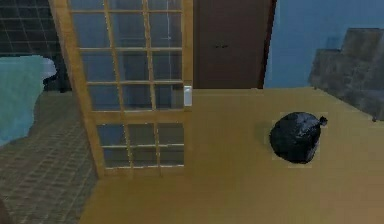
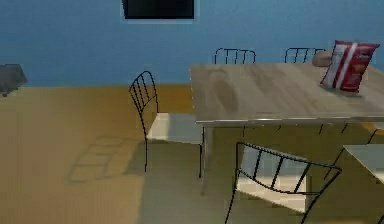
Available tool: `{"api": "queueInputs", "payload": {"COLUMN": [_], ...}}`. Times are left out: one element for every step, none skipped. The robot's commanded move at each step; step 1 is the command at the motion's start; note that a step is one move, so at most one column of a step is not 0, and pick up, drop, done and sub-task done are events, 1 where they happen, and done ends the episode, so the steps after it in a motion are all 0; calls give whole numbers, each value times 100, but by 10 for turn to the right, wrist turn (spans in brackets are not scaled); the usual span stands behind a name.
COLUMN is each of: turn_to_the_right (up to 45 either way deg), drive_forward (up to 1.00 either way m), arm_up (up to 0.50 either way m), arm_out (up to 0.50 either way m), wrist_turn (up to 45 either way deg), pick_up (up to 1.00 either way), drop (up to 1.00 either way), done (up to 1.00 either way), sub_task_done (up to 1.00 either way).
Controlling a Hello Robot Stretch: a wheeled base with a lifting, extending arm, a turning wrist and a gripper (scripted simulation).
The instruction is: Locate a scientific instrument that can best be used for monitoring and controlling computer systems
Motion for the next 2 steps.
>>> {"api": "queueInputs", "payload": {"turn_to_the_right": [0,-450], "drive_forward": [55,0], "arm_up": [0,0], "arm_out": [0,0], "wrist_turn": [0,0], "pick_up": [0,0], "drop": [0,0], "done": [0,0], "sub_task_done": [0,0]}}
